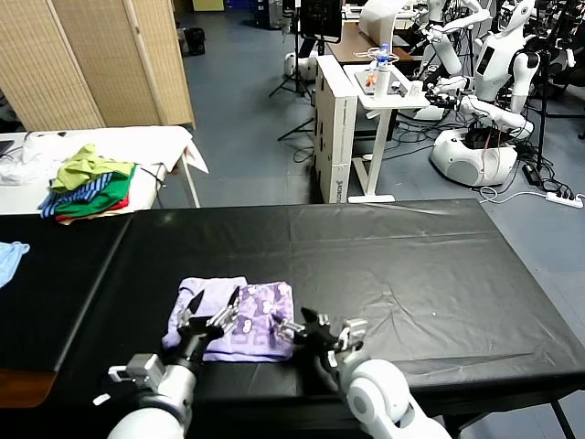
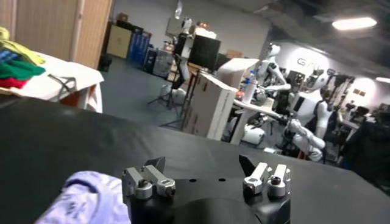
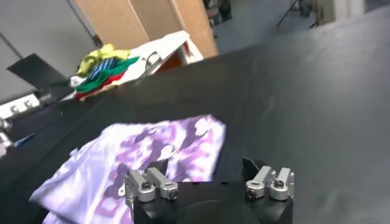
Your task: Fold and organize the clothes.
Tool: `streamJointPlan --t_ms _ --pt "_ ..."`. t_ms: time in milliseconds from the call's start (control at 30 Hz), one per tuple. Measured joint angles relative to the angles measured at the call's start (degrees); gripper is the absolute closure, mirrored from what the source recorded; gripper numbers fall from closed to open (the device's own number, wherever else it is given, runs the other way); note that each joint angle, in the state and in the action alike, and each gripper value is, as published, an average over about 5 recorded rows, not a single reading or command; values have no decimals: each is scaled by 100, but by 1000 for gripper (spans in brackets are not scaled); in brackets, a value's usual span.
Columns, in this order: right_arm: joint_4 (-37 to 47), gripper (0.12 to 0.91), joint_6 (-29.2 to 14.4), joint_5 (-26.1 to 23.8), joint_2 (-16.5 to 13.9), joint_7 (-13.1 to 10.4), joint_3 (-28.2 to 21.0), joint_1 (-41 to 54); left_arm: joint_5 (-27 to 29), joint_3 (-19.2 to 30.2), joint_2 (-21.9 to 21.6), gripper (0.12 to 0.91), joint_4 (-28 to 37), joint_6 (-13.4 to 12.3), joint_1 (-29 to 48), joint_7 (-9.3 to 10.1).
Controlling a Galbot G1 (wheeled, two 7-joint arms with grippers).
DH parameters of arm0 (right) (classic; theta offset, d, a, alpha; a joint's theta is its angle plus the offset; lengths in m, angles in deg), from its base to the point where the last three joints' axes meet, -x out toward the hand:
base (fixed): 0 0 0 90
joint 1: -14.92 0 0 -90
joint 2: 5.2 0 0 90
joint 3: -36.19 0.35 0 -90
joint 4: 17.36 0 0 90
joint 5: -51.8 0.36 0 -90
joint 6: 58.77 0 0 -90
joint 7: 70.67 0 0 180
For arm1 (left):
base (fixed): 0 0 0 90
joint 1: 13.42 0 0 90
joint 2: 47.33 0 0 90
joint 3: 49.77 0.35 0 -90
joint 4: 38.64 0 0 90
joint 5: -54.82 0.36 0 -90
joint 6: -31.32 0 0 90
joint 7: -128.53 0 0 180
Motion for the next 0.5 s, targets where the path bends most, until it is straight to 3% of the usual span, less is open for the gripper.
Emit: streamJointPlan --t_ms 200,367,433,500 --pt "33 465 -9 -58 32 -4 -8 -29 25 -120 -14 123 -21 -37 -55 6" --pt "-134 801 20 -80 -81 -25 141 -144 79 -189 14 123 -39 -98 -128 7" --pt "-244 860 61 -82 -184 -14 248 -194 109 -229 28 123 -40 -143 -173 7" --pt "-363 866 128 -87 -338 23 381 -234 133 -265 39 123 -39 -187 -220 6"
